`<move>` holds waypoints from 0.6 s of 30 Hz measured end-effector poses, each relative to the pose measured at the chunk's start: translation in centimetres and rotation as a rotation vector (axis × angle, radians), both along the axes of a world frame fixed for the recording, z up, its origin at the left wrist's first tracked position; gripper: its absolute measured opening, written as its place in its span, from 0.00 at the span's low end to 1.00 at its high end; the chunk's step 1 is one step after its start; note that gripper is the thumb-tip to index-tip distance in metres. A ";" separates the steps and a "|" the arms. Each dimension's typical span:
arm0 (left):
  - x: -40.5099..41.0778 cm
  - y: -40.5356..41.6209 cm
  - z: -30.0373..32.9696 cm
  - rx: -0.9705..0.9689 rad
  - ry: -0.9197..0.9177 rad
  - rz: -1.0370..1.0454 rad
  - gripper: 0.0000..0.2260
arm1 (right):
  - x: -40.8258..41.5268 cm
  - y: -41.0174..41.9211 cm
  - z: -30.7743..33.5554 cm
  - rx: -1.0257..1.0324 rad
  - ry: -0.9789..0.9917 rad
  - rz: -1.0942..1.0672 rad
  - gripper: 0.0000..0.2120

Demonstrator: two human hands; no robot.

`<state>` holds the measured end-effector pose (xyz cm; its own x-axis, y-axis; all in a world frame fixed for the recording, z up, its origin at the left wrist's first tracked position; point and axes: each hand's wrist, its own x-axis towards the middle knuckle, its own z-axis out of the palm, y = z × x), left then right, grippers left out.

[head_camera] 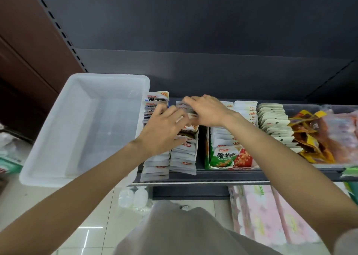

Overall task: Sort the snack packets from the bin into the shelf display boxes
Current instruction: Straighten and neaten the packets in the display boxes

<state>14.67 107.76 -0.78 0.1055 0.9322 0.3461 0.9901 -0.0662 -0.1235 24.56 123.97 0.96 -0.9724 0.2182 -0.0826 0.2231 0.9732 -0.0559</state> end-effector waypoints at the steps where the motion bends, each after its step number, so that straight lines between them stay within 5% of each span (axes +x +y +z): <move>1: 0.2 -0.5 0.0 -0.051 0.021 -0.040 0.23 | -0.1 0.0 0.1 0.008 -0.006 0.001 0.26; 6: 2.5 -0.8 -0.8 -0.498 0.274 0.116 0.31 | -0.1 0.1 -0.2 -0.013 -0.009 -0.009 0.30; 10: 4.1 -0.2 -1.6 -0.451 0.338 0.156 0.16 | 0.2 0.1 -0.3 -0.013 0.009 -0.008 0.31; 18: 2.6 0.7 -1.5 -0.367 0.282 0.106 0.11 | 0.2 0.1 -0.2 -0.044 -0.012 -0.015 0.32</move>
